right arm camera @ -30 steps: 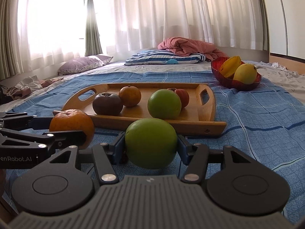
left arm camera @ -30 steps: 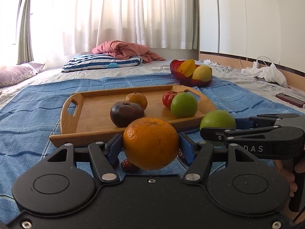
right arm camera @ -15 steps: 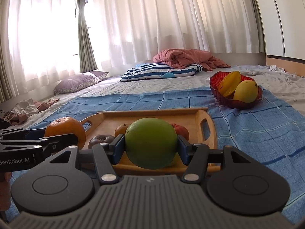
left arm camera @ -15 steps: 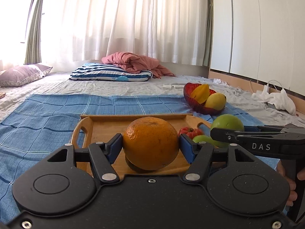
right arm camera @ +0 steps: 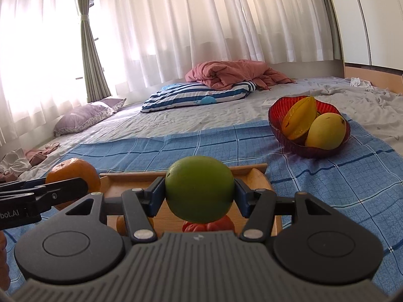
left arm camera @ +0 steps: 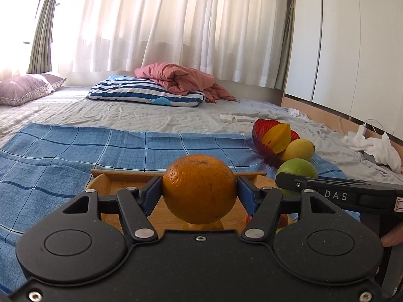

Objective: Organize fruits
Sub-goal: 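Lift the orange and green fruit and carry both over the tray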

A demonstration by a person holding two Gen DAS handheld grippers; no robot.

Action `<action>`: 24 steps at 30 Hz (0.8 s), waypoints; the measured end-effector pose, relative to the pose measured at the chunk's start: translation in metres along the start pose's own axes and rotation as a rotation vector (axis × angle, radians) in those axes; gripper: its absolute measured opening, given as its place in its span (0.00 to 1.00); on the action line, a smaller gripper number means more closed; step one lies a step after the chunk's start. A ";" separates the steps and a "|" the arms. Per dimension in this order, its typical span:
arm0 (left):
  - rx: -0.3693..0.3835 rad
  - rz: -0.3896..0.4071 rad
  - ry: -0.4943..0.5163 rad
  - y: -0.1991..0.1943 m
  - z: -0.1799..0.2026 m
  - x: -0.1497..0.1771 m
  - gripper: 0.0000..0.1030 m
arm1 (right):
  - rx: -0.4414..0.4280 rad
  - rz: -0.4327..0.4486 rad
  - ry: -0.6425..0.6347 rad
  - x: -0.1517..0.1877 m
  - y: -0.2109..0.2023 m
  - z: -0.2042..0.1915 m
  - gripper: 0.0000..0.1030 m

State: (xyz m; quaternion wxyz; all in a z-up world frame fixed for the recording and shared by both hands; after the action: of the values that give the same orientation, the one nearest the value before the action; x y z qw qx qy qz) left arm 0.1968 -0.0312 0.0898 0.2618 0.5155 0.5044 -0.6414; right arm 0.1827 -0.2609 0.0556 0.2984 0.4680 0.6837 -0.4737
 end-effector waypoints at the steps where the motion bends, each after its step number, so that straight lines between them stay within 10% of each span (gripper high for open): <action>1: 0.000 -0.008 -0.008 0.008 -0.002 -0.002 0.61 | -0.002 -0.001 0.009 -0.003 0.007 0.002 0.59; 24: -0.038 -0.190 -0.111 0.120 -0.021 0.025 0.61 | 0.038 -0.150 0.069 0.000 0.107 0.021 0.59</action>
State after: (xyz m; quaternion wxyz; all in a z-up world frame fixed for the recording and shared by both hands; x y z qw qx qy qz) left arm 0.2992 -0.0498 0.0221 0.2371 0.4239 0.5476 -0.6813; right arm 0.2813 -0.2684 0.0085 0.2297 0.4371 0.7175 -0.4913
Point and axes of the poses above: each gripper's, at about its wrist camera, not at the fingertips, and y roughly the way its jaws point, z to its right, x to its underside, the point moved 1 cm from there along y, roughly the way its jaws point, and after that the axes turned 10 degrees about y, right-handed, at the moved point
